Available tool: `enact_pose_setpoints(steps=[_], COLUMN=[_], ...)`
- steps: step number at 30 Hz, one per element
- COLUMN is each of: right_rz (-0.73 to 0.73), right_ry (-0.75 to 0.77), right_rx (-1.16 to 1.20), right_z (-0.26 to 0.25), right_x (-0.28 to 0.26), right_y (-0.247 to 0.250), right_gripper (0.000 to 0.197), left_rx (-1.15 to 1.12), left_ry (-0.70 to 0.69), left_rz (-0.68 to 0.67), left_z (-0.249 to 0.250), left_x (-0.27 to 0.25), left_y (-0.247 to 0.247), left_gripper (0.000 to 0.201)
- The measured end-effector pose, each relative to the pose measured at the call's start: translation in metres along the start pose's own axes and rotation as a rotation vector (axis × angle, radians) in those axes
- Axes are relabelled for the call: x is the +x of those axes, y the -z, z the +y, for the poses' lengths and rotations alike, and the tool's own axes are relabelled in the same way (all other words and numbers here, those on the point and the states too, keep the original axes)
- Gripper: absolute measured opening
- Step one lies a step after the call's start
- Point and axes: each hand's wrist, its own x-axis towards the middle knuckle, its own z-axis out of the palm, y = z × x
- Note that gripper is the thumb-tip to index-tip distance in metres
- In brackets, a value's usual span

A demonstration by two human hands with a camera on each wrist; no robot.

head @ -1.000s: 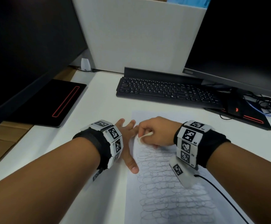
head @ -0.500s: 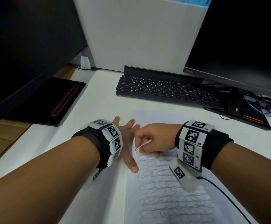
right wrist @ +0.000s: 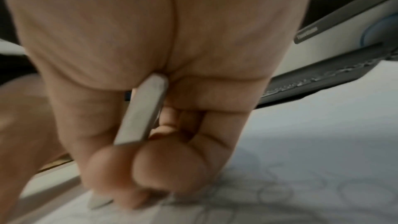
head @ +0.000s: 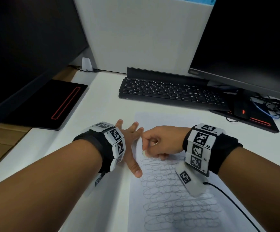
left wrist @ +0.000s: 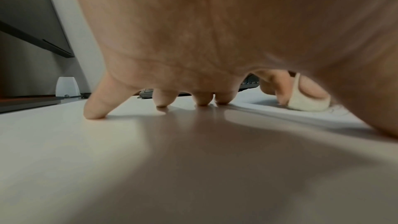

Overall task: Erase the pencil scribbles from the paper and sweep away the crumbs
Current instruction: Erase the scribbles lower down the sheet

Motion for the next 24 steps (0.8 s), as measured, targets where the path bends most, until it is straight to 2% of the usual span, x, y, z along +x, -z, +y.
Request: enact_pose_setpoints(steps=[1,5,9,14,18,22,24], right_rz=[-0.005,0.129,-0.043,0.114,0.021,0.123,0.091], right_ry=[-0.012,-0.031,-0.02,-0.041,-0.003,-0.011,0.03], right_rx=[0.014,-0.053,-0.108,-0.151,-0.158,-0.201,-0.246], right_z=[0.001,0.005,-0.003,-0.001,-0.003,-0.003,-0.005], right_x=[-0.001,0.002,0.0,0.004,0.001,0.003,0.004], right_y=[0.001,0.007,0.0,0.008,-0.001,0.006,0.003], right_gripper=[0.004,0.008,0.006,0.007,0.016,0.01,0.008], left_rx=[0.006,0.003,0.012,0.001,0.02,0.014,0.01], left_ry=[0.001,0.008,0.008,0.007,0.008,0.003,0.005], left_rz=[-0.001,-0.007,-0.009,-0.001,-0.005,0.006,0.002], left_z=[0.0,0.002,0.002,0.003,0.002,0.003,0.002], left_x=[0.0,-0.003,-0.002,-0.005,-0.002,-0.004,-0.002], left_y=[0.0,0.002,0.0,0.002,0.001,0.002,0.002], left_gripper=[0.139,0.137,0.138,0.138,0.138,0.135,0.136])
